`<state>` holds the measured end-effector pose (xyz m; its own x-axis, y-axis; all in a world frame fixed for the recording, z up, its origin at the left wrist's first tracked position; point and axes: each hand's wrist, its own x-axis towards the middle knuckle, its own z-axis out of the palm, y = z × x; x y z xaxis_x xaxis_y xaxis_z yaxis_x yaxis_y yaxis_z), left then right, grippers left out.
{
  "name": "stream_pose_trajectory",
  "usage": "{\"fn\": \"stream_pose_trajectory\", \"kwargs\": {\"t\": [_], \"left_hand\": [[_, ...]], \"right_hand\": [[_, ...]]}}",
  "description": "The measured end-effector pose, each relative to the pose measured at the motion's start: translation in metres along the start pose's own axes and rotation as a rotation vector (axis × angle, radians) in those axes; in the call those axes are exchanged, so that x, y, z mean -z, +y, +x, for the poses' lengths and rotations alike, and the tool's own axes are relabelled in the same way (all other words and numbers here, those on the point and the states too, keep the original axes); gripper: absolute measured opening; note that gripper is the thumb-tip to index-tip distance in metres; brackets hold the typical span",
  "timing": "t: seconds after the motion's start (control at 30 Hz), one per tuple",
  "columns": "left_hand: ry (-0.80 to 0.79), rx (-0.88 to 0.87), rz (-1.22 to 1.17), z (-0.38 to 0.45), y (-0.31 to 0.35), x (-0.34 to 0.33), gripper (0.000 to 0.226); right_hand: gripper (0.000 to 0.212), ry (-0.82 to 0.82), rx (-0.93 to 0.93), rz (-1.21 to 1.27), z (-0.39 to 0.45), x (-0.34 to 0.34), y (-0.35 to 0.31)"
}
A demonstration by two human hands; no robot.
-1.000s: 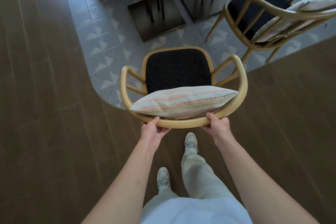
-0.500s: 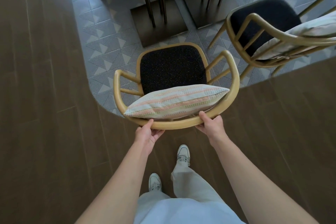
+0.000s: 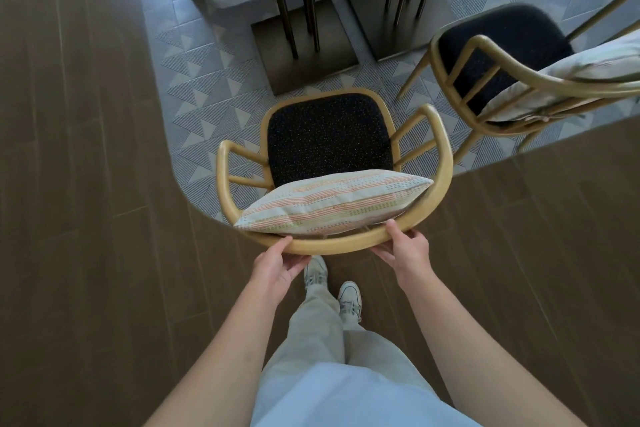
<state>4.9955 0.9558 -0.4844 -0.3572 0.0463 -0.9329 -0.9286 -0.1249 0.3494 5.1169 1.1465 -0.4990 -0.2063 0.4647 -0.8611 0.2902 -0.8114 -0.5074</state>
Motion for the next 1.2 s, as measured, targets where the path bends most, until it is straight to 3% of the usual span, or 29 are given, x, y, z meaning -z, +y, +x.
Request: {"fn": "stream_pose_trajectory", "kwargs": {"t": [0.23, 0.5, 0.8, 0.97, 1.2], "left_hand": [[-0.019, -0.017, -0.066, 0.005, 0.006, -0.011, 0.014], [-0.067, -0.084, -0.086, 0.027, 0.059, -0.052, 0.035], [-0.108, -0.047, -0.021, 0.045, 0.096, -0.068, 0.01], [-0.084, -0.039, -0.06, 0.051, 0.097, -0.071, 0.03], [-0.025, -0.1, -0.075, 0.049, 0.085, -0.078, 0.037]], "right_hand": [[0.041, -0.008, 0.028, 0.034, 0.004, -0.008, -0.013], [0.038, -0.049, 0.108, 0.005, 0.025, -0.055, -0.066], [0.035, -0.027, 0.103, -0.045, 0.045, -0.093, -0.091], [0.031, -0.026, 0.102, -0.043, 0.055, -0.094, -0.093], [0.04, -0.093, 0.081, 0.016, 0.058, -0.085, -0.094]]}}
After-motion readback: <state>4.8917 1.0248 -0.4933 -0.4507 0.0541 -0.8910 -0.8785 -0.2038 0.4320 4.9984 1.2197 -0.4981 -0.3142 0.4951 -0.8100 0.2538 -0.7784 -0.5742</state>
